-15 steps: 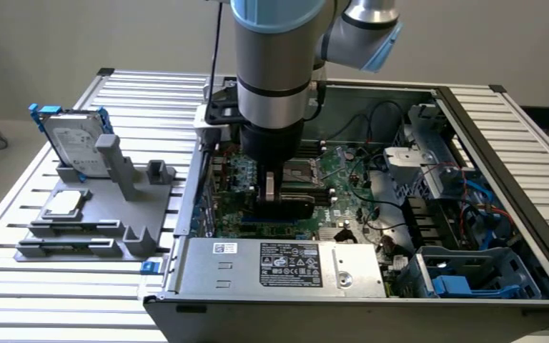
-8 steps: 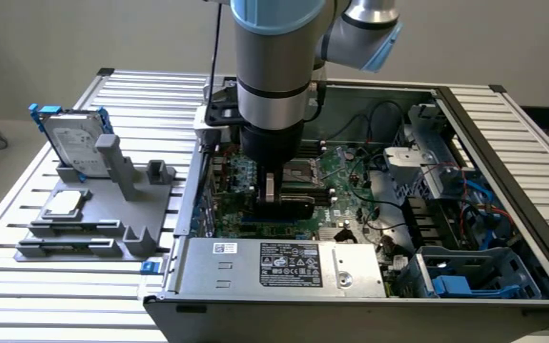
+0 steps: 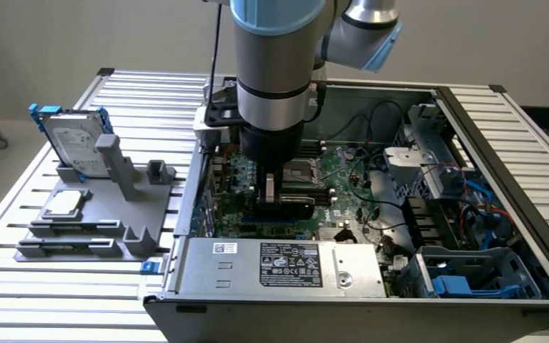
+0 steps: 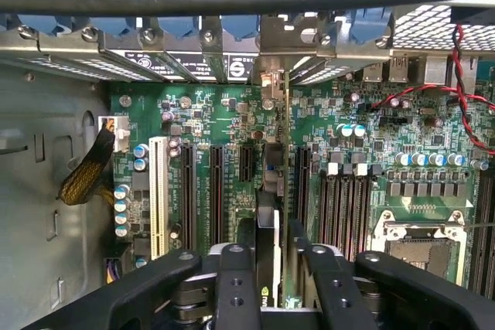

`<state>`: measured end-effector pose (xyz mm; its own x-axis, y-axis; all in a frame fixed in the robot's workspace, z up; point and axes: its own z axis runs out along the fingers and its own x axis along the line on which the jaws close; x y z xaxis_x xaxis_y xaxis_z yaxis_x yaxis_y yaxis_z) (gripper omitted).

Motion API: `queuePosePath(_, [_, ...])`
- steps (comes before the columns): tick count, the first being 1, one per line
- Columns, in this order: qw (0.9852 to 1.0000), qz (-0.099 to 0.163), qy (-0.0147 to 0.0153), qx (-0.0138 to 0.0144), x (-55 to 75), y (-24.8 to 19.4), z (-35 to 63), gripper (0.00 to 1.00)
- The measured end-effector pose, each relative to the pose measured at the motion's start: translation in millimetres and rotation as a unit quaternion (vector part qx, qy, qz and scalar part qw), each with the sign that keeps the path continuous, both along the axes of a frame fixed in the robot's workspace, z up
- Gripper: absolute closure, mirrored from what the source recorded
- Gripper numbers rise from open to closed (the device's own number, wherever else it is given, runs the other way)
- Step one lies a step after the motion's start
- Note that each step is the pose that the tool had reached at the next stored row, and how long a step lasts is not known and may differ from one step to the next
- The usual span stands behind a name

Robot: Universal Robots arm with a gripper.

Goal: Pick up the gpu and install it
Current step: 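Insert the gpu into the slot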

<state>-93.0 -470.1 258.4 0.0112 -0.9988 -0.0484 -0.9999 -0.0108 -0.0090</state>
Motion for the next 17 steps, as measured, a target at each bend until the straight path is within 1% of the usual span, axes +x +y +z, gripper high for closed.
queuePosePath(1, [1.0000,0.000,0.0000,0.0000,0.0,0.0,0.0,0.66])
queuePosePath(2, [1.0000,0.000,0.0000,0.0000,0.0,0.0,0.0,0.59])
queuePosePath(4, [1.0000,0.000,0.0000,0.0000,0.0,0.0,0.0,0.59])
queuePosePath(6, [1.0000,0.000,0.0002,-0.0001,-0.1,-0.1,2.2,0.59])
queuePosePath(10, [1.0000,0.000,0.0002,0.0000,-0.1,-0.1,12.7,0.59])
queuePosePath(14, [1.0000,0.000,0.0002,0.0000,-0.3,0.0,28.6,0.59])
queuePosePath(16, [1.0000,0.000,0.0002,0.0001,-0.5,0.0,32.2,0.59])
queuePosePath(17, [1.0000,0.000,0.0001,0.0006,-0.6,0.0,32.4,0.62])
